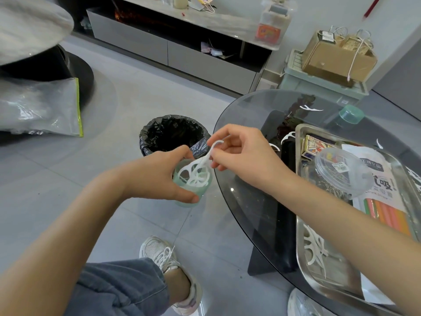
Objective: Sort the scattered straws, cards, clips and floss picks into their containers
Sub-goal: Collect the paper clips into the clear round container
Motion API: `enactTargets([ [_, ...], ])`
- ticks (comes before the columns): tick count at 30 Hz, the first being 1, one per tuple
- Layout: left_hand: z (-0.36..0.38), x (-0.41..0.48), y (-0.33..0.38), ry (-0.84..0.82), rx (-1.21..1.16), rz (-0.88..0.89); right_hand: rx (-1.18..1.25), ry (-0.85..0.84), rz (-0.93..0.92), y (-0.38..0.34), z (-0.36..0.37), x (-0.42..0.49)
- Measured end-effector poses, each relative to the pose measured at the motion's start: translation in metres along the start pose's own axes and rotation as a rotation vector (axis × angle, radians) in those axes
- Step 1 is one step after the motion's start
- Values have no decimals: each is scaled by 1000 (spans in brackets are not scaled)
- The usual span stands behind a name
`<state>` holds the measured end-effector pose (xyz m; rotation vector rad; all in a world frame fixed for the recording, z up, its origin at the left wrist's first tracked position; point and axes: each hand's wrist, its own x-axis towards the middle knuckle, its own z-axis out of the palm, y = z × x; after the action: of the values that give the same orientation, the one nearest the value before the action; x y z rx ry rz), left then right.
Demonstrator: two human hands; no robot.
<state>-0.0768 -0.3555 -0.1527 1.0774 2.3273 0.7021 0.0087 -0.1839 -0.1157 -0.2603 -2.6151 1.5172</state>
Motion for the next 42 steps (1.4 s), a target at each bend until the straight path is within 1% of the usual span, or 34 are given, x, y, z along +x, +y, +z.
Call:
enactTargets([
  [2,0,0,7,59,-33,29,-66,8,-51,-4,5,0],
  [4,1,1,12,129,-45,68,-200,-3,-114,-6,9,-2],
  [7,4,3,16,220,-42,111,-387,-56,-266,-9,11,-7],
  [8,5,3,17,238,-39,122,-405,-29,-329,-9,9,-8],
  [10,6,5,17,247,-21,124,-405,114,-440,-10,3,-10],
  [11,6,5,16,242,-10,114,-402,189,-468,-9,-1,-9],
  [12,6,6,15,234,0,102,-409,233,-459,-8,-6,-6],
  [13,6,7,14,226,8,93,-438,229,-409,-7,-10,-3],
  [15,6,8,14,214,15,98,-522,101,-219,-1,-16,4],
  [16,6,8,14,212,13,107,-499,43,-137,1,-18,7],
  [17,7,8,15,213,11,116,-426,15,-86,2,-17,9],
  [18,7,8,16,214,10,120,-349,16,-76,2,-15,9],
  [20,8,9,18,219,18,112,-291,71,-130,2,-13,10],
  [24,7,10,18,218,21,112,-297,160,-256,-4,-17,6],
  [28,7,10,17,211,-4,122,-238,203,-300,-9,-25,-2],
  [31,8,11,17,200,16,106,-232,172,-304,-11,-26,-9],
  [34,9,11,14,194,42,85,-286,200,-346,-10,-25,-11],
  [36,9,12,12,191,49,75,-309,199,-322,-8,-27,-8],
  [39,10,13,10,191,67,62,-283,107,-255,-6,-29,-6],
  [42,12,15,13,206,68,106,-250,30,-219,-3,-21,-6],
])
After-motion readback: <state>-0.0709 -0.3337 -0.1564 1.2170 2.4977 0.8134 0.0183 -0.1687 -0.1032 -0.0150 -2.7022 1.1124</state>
